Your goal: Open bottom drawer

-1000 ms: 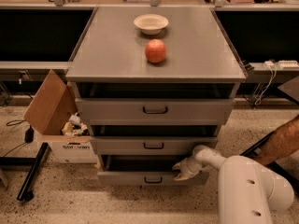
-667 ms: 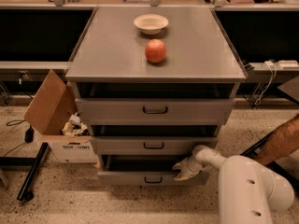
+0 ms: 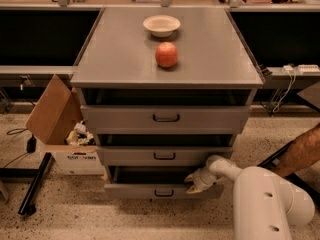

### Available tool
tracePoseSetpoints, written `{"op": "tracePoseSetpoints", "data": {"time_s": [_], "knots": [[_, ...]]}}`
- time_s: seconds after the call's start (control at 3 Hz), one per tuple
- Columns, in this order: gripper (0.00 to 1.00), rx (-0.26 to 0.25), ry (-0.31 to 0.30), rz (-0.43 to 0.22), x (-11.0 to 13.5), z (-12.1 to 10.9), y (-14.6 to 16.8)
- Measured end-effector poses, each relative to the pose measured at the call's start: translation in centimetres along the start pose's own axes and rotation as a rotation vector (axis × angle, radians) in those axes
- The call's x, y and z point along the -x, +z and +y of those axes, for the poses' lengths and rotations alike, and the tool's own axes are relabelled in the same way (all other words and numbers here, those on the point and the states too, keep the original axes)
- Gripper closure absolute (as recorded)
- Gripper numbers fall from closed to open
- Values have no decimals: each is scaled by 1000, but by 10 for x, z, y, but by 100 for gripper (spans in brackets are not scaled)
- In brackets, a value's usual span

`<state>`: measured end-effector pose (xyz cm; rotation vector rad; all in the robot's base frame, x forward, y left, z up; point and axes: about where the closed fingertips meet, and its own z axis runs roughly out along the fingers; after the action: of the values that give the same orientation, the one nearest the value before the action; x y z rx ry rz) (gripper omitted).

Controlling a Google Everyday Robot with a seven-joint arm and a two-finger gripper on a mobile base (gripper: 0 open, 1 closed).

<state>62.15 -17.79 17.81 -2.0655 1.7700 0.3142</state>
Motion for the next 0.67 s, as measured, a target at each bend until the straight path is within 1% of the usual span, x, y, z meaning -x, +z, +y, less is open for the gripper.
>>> {"op": "tracePoseSetpoints", "data": {"time_s": [0.33,0.67], "knots": [[11,0,0,0,0,0,0],[0,0,0,0,0,0,0]]}}
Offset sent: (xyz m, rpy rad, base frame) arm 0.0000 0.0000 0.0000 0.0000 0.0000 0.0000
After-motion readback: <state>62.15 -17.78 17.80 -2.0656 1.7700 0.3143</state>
